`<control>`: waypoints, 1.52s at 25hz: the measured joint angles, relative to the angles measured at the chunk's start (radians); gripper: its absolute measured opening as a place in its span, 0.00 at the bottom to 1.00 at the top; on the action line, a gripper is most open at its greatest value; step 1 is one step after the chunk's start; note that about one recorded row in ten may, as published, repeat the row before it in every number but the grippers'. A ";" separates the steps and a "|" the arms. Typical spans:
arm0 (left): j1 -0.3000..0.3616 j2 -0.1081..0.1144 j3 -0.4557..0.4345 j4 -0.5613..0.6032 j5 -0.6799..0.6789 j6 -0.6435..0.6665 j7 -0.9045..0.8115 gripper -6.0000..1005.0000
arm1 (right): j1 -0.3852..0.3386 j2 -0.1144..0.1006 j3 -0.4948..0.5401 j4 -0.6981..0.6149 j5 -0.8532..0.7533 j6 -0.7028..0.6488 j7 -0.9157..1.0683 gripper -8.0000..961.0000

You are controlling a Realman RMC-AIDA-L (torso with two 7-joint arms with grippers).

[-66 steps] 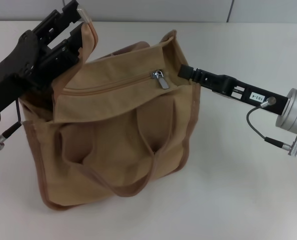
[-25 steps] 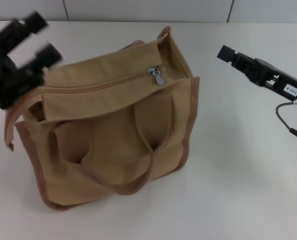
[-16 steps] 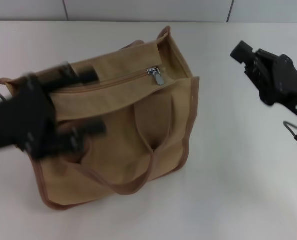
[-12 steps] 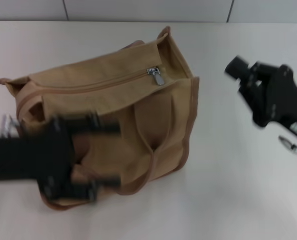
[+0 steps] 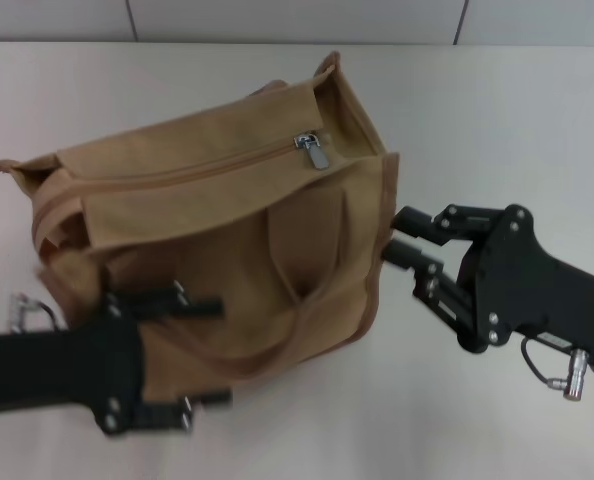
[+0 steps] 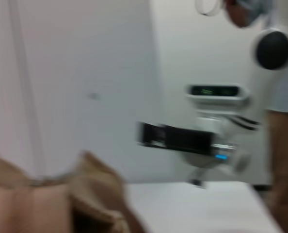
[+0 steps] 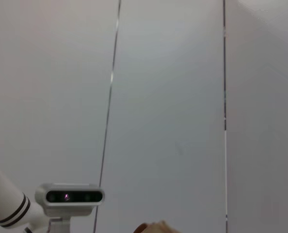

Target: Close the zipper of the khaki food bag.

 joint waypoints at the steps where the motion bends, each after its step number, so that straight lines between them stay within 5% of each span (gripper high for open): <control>1: 0.002 -0.002 -0.031 -0.003 -0.001 -0.002 0.008 0.77 | 0.000 0.000 -0.007 -0.002 0.000 0.002 -0.001 0.08; 3: 0.003 -0.014 -0.139 -0.010 0.000 -0.013 0.021 0.77 | 0.004 0.000 -0.022 -0.007 -0.005 0.021 -0.002 0.12; 6: -0.008 -0.016 -0.170 -0.017 0.001 -0.023 0.022 0.77 | 0.013 0.000 -0.038 -0.008 -0.009 0.039 0.004 0.31; 17: -0.162 -0.014 -0.157 -0.033 0.169 -0.116 -0.146 0.77 | 0.061 0.001 -0.160 -0.039 -0.011 0.164 0.108 0.79; 28: -0.107 -0.010 -0.247 -0.028 0.168 0.061 -0.075 0.77 | 0.060 0.000 -0.225 -0.047 -0.012 0.199 0.135 0.81; 38: -0.054 -0.013 -0.220 -0.032 0.189 0.053 -0.072 0.77 | 0.051 -0.001 -0.259 -0.099 -0.021 0.181 0.191 0.81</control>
